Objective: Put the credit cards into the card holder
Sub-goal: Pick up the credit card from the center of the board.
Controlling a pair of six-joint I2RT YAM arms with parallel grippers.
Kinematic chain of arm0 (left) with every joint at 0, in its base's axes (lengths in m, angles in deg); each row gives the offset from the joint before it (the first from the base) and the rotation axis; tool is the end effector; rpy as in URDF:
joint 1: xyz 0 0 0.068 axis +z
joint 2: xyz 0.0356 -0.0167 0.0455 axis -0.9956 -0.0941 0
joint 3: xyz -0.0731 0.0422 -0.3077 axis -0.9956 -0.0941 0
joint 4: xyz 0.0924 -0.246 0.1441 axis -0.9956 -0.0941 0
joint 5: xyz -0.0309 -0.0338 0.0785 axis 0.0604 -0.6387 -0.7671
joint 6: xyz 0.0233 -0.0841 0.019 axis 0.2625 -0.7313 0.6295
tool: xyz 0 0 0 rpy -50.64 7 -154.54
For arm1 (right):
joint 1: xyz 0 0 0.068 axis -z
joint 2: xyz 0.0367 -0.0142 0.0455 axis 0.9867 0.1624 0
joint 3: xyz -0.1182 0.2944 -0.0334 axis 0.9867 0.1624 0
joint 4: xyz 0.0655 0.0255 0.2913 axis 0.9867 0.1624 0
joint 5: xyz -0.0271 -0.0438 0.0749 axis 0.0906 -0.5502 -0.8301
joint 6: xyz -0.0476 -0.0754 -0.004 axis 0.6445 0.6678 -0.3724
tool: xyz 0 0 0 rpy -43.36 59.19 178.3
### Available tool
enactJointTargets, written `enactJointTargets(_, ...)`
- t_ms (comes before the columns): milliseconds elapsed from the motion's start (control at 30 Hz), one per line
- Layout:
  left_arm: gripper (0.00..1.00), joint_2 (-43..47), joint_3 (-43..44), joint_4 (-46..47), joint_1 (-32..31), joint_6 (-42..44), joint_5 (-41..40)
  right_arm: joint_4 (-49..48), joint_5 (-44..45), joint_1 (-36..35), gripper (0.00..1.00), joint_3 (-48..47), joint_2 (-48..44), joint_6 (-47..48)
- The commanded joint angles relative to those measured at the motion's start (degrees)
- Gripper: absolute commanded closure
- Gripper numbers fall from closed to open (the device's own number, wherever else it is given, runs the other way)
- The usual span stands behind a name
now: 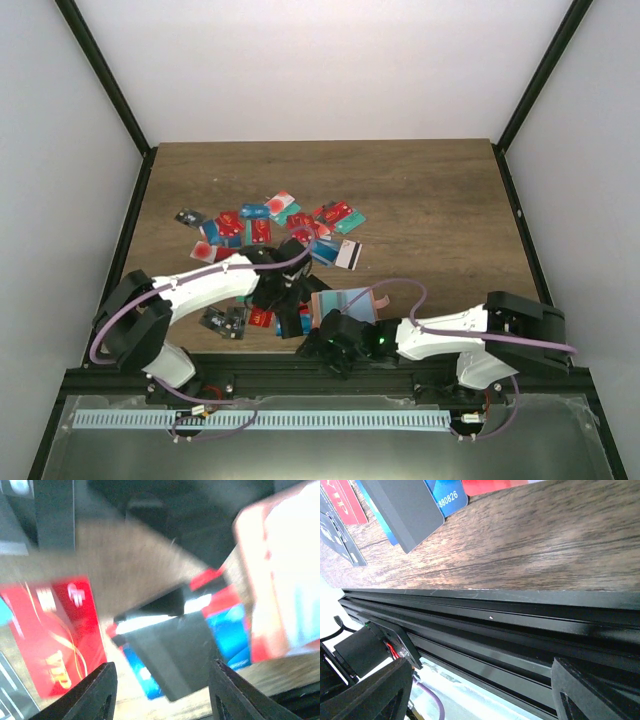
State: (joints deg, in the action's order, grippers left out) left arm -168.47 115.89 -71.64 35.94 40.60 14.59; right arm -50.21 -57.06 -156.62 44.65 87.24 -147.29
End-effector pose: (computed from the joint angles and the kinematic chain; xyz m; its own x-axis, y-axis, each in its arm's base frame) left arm 0.1879 -0.2210 0.1583 -0.9526 0.2994 -0.0534 0.3035 0.9472 -0.1031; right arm 0.0609 0.2948 0.1246 -0.9466 0.2422 0.2128 0.3223 0.6904 0.6476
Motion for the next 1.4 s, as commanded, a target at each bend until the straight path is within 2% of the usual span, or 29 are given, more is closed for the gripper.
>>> enactJointTargets(0, 0.48, -3.5, 7.2, -0.8, 2.6, 5.2, -4.3, 0.6, 1.3, -0.8, 0.22, -0.1, 0.8, -0.5)
enactJointTargets(200, 0.51, -9.4, 9.3, 1.9, 4.8, 7.2, -2.5, -2.1, 0.5, -0.8, 0.22, 1.1, 1.3, -0.7)
enactJointTargets(433, 0.54, -12.6, 6.6, 5.5, 5.0, 7.2, 2.2, -5.0, 1.3, -0.8, 0.22, 1.7, 0.7, -0.5)
enactJointTargets(567, 0.55, -10.7, 2.2, 7.4, 4.6, 4.9, 4.4, -6.7, 2.4, -0.8, 0.22, 3.1, 0.8, -1.4)
enactJointTargets(700, 0.57, -8.6, -2.1, 9.2, 3.2, 2.9, 5.6, -12.4, 3.9, -0.8, 0.22, 6.7, 0.9, -3.7)
enactJointTargets(1067, 0.57, -0.1, -11.8, 13.1, -0.9, -2.7, 8.9, -21.0, 3.3, -0.6, 0.23, 7.8, 7.5, -4.7)
enactJointTargets(1200, 0.57, 2.7, -13.4, 13.2, -2.1, -4.0, 9.2, -23.2, 3.4, -0.5, 0.26, 8.0, 9.2, -5.3)
enactJointTargets(1367, 0.57, 4.2, -14.8, 12.8, -2.8, -4.5, 9.0, -24.8, 3.3, -0.1, 0.34, 7.4, 11.2, -5.5)
